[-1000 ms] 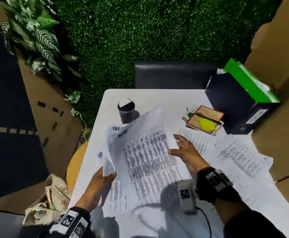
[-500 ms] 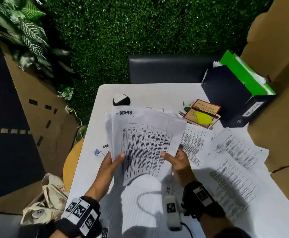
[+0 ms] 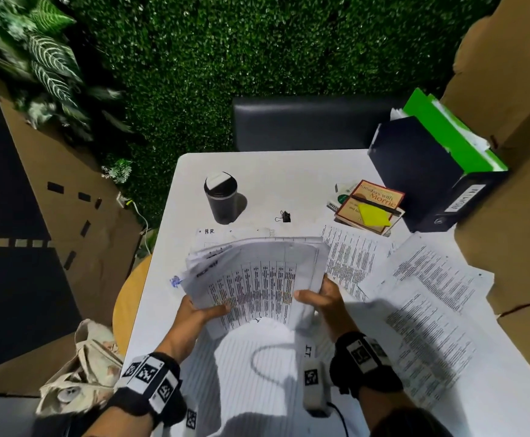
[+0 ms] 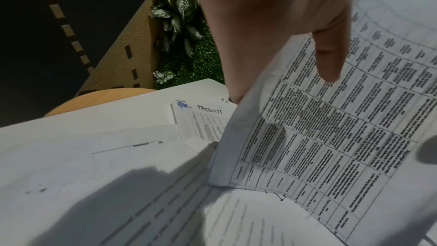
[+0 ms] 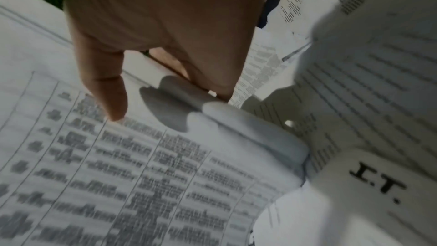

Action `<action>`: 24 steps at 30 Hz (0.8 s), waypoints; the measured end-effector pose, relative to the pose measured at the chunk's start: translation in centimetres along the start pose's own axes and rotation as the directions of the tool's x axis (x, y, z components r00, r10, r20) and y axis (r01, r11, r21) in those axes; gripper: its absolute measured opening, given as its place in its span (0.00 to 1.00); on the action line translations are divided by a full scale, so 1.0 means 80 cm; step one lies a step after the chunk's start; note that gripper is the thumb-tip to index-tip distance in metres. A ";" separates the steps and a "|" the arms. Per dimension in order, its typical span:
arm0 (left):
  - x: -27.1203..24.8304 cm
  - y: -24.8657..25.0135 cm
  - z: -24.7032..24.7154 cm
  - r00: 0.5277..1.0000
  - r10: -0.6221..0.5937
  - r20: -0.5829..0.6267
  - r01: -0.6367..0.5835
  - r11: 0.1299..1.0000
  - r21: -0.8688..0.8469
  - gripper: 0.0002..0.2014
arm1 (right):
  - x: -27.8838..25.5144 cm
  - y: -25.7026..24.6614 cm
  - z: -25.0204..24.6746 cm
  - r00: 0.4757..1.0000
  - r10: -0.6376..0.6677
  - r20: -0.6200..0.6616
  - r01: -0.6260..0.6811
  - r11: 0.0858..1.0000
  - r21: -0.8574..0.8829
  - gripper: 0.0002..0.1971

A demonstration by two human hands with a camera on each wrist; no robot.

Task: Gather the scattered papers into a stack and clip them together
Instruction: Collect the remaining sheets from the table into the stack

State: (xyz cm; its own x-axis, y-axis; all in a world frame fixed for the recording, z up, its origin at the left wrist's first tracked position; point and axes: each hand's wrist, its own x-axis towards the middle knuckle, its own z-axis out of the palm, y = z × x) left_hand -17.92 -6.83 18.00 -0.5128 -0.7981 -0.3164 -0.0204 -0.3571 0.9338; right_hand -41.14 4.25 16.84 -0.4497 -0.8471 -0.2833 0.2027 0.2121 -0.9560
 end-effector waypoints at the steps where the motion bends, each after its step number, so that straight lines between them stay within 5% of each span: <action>1: 0.003 -0.002 0.003 1.000 -0.014 -0.002 0.014 1.000 -0.002 0.38 | 0.002 0.002 0.006 1.000 -0.002 0.011 0.002 1.000 -0.011 0.27; 8: 0.010 0.017 0.004 0.998 0.053 0.035 -0.052 0.999 -0.015 0.37 | 0.007 -0.004 -0.011 0.993 0.071 0.092 -0.065 0.995 -0.074 0.21; 14: 0.010 0.024 0.007 0.997 0.050 0.061 -0.052 0.998 0.038 0.23 | 0.012 0.001 -0.021 0.975 0.171 0.141 -0.160 0.984 -0.083 0.33; 19: 0.008 0.039 0.021 0.997 0.065 0.037 -0.066 0.998 0.020 0.14 | 0.004 -0.024 -0.003 0.987 0.126 0.099 -0.118 0.989 -0.084 0.16; 22: 0.007 0.043 0.014 0.996 0.068 0.060 -0.071 0.996 0.047 0.19 | 0.010 -0.027 -0.005 0.988 0.126 0.084 -0.114 0.983 -0.142 0.27; 24: 0.008 0.029 0.006 0.997 0.008 0.073 -0.016 0.994 0.110 0.32 | 0.018 -0.008 -0.003 0.978 0.205 0.043 -0.190 0.953 -0.237 0.26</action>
State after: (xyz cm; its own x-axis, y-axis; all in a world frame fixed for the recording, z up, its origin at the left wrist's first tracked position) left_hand -18.71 -7.95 20.01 -0.5741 -0.7635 -0.2957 -0.1060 -0.2888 0.9515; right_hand -42.15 3.04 16.99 -0.3605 -0.8057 -0.4700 0.0721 0.4784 -0.8752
